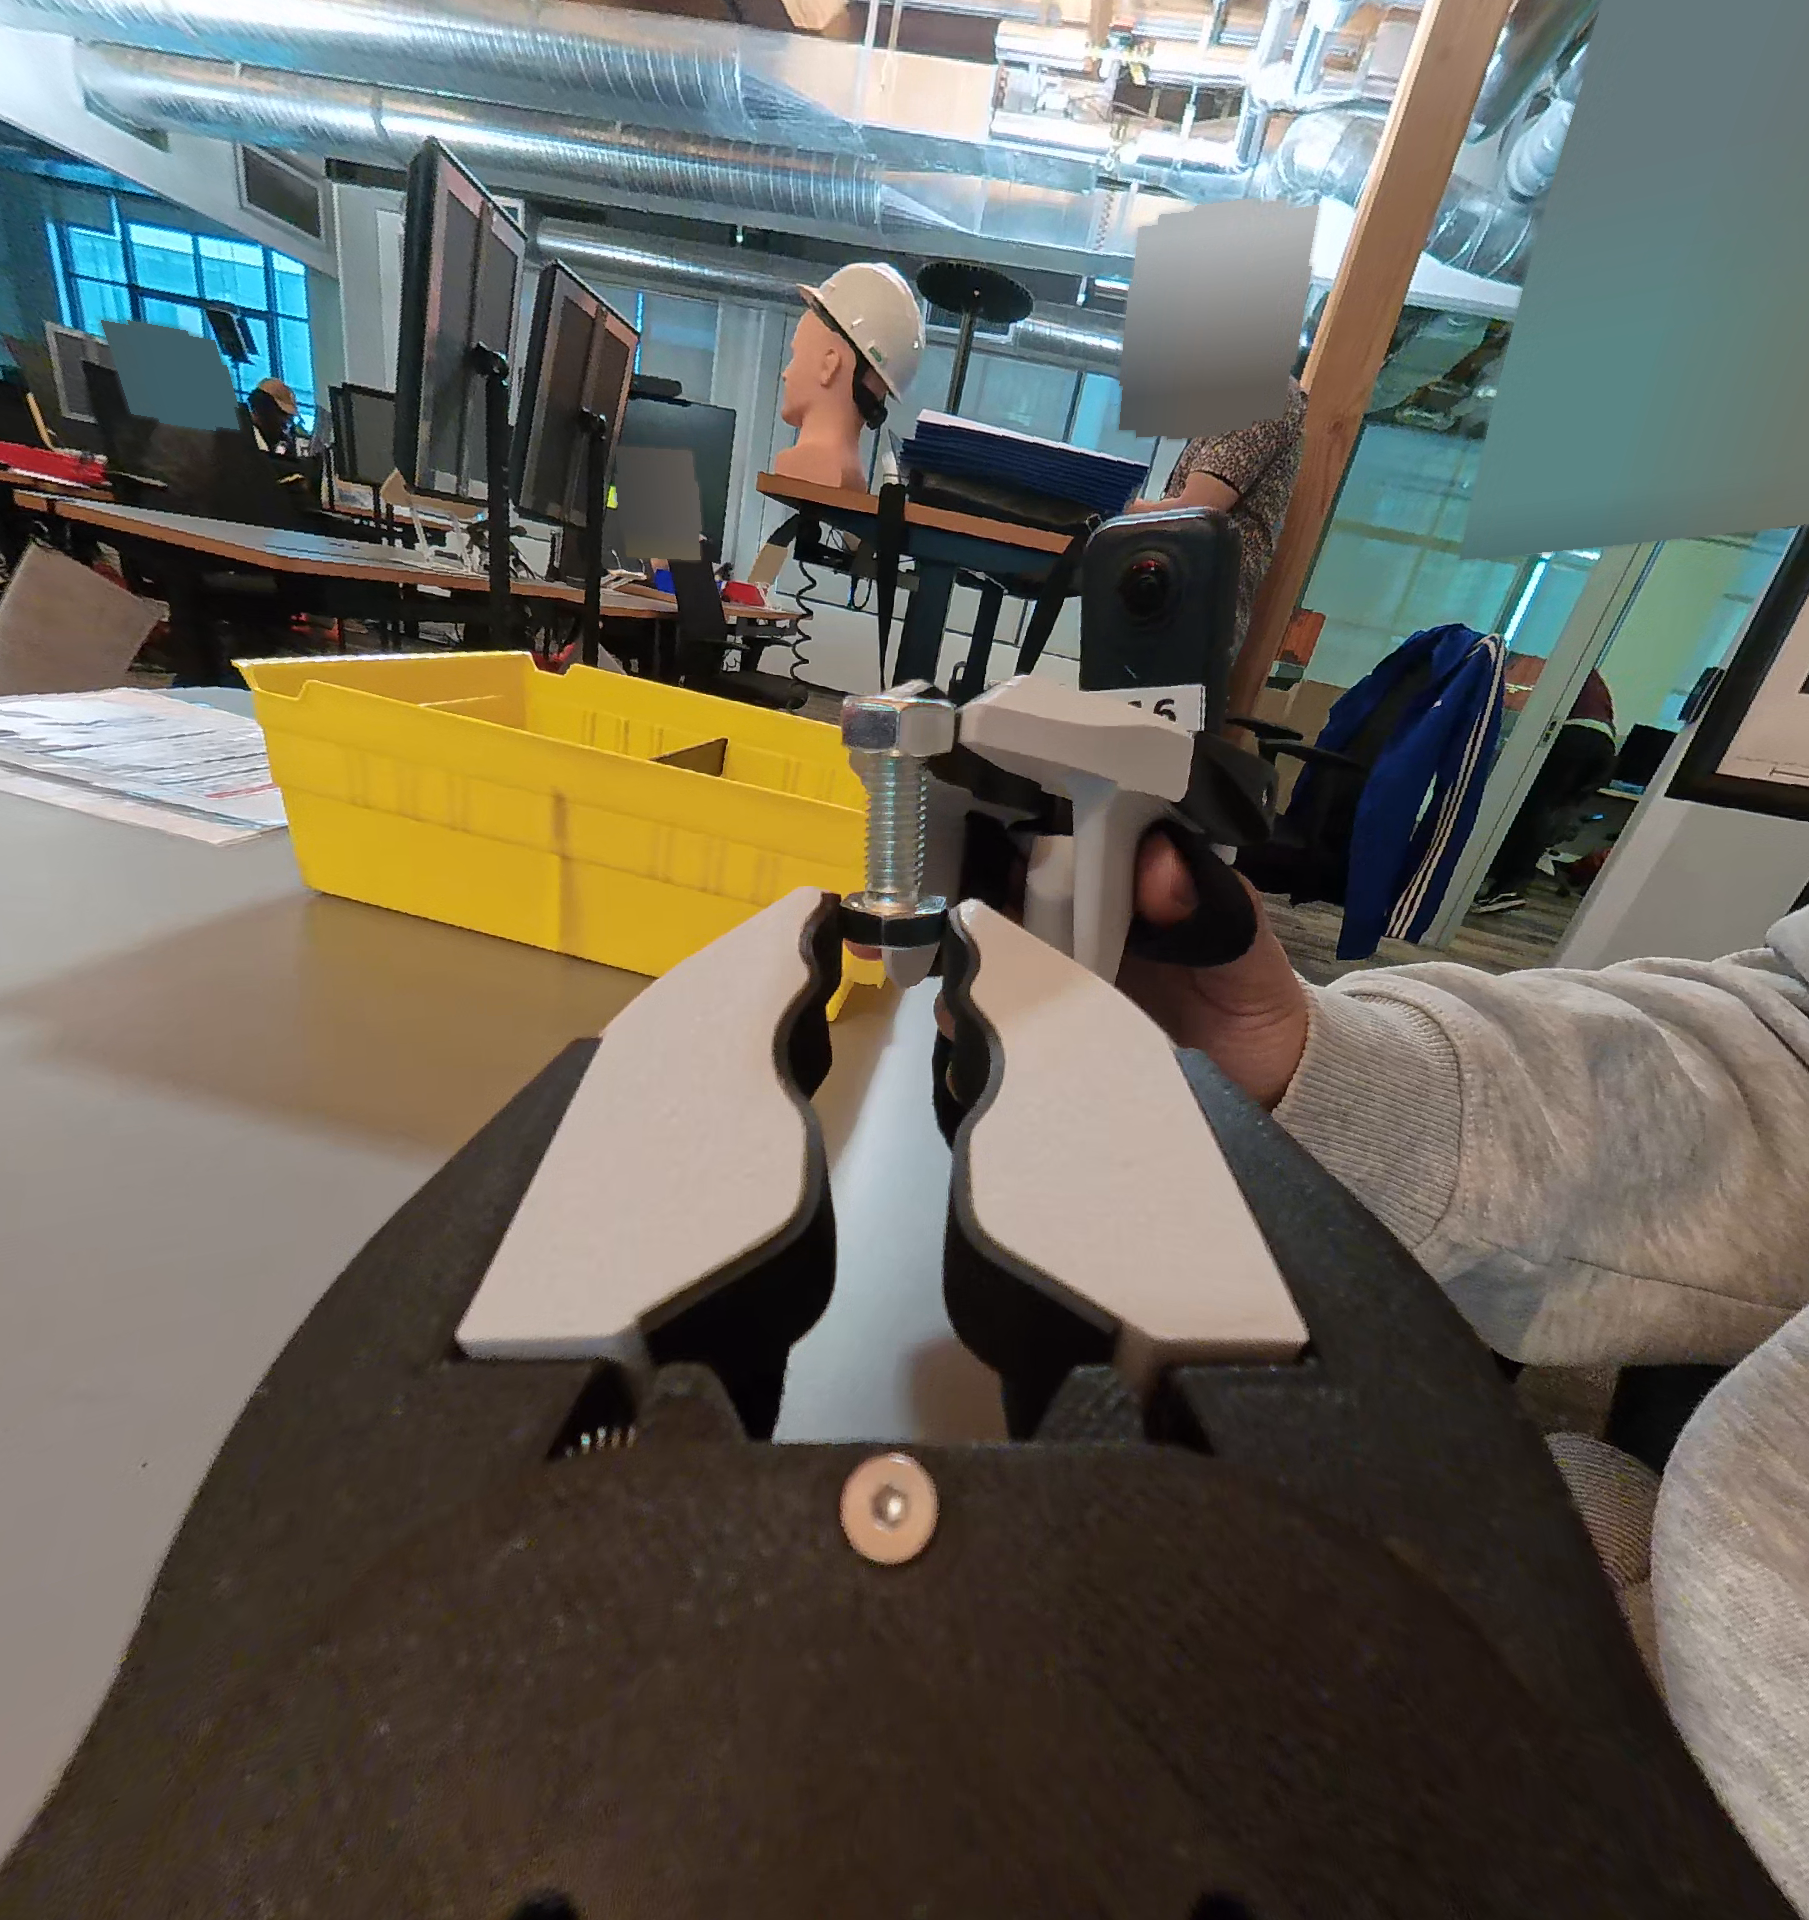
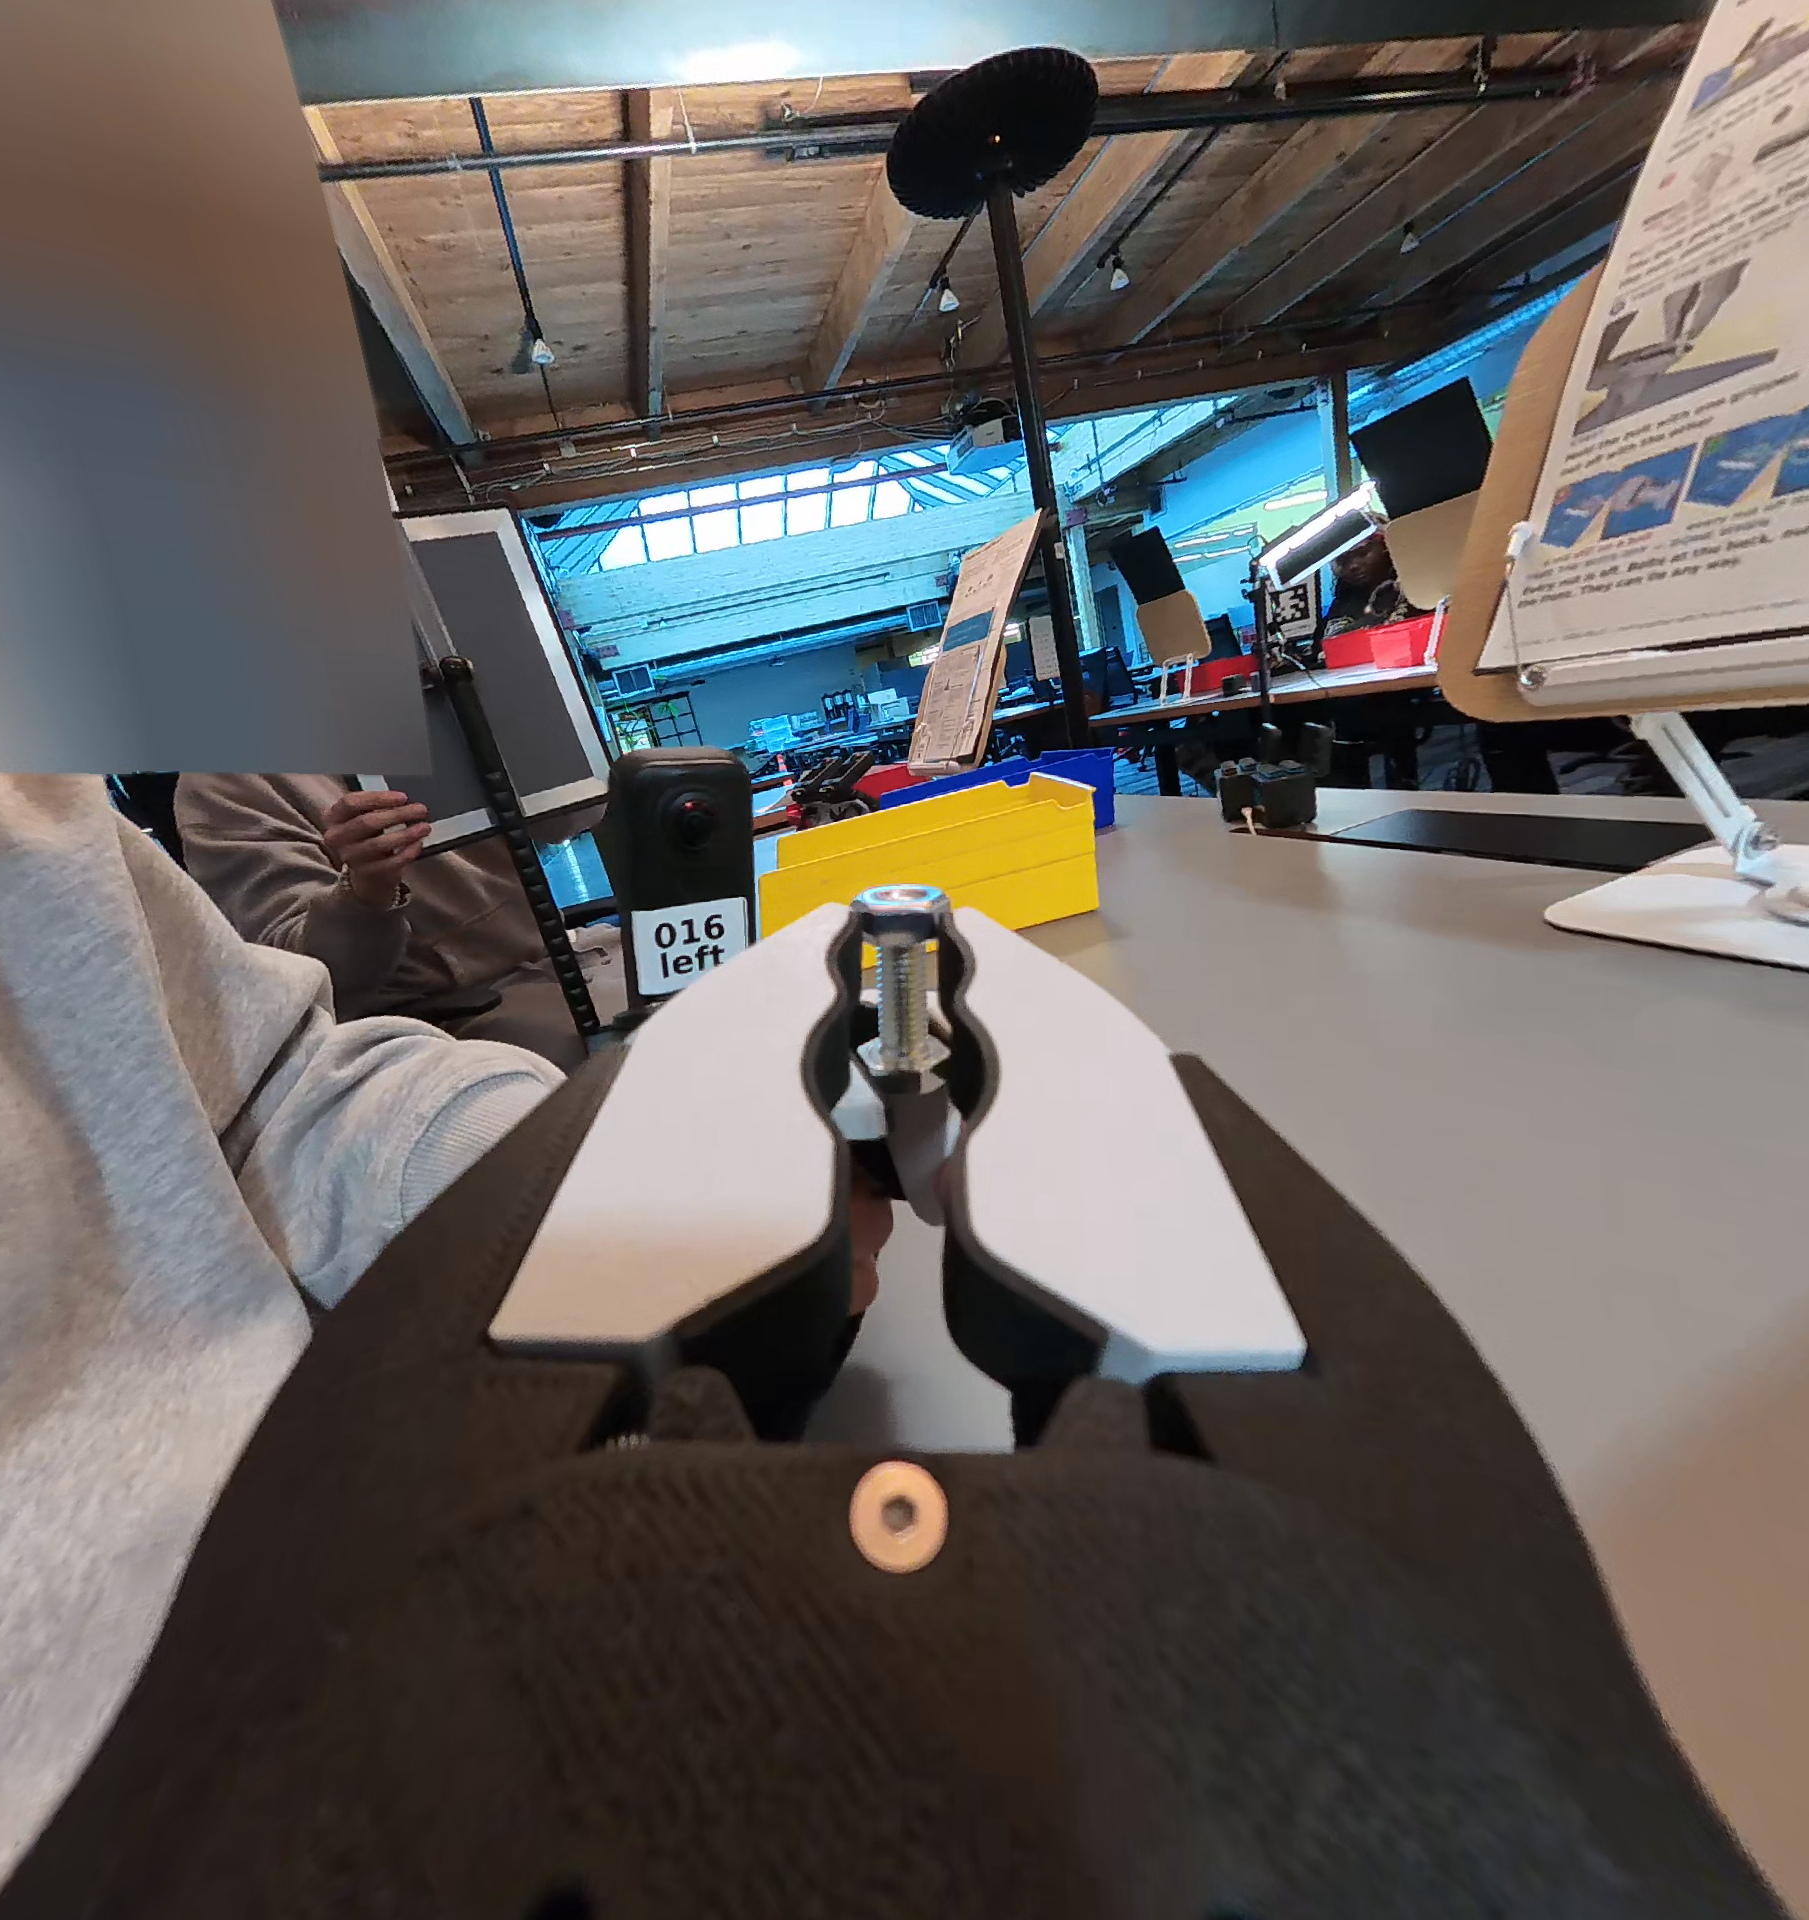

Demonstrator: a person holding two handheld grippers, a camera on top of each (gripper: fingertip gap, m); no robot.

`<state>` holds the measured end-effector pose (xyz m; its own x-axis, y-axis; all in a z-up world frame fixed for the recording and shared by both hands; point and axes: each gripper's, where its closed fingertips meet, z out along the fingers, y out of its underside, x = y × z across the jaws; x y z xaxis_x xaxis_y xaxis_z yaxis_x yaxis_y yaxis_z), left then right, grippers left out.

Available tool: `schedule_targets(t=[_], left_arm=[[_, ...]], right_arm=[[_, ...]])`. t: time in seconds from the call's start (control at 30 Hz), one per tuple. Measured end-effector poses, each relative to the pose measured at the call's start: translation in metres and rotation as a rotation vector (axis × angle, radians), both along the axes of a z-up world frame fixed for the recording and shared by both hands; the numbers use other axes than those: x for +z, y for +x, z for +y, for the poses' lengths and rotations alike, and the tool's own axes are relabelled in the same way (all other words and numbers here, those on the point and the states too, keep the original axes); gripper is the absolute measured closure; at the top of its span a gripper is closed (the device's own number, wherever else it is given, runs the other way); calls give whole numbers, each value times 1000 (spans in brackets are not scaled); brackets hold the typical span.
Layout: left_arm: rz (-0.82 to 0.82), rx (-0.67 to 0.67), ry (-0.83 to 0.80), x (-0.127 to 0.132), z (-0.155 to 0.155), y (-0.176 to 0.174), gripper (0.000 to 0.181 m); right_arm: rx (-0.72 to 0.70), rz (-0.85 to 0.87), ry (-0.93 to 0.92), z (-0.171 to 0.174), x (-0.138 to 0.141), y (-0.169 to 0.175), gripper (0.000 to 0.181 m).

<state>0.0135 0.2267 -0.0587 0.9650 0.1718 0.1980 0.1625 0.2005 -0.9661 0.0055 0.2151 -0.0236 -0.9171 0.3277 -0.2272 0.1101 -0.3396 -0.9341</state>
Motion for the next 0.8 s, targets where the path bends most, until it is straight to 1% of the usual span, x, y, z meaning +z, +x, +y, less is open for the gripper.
schedule_targets(t=[0.2, 0.6, 0.8], left_arm=[[0, -1, 11, 2, -1, 0, 163], [-4, -3, 30, 4, -2, 0, 163], [-8, 9, 32, 4, -3, -2, 162]], right_arm=[[-4, 17, -2, 1, 1, 1, 169], [-29, -14, -33, 9, 2, -5, 172], [-16, -3, -28, 6, 3, -2, 168]])
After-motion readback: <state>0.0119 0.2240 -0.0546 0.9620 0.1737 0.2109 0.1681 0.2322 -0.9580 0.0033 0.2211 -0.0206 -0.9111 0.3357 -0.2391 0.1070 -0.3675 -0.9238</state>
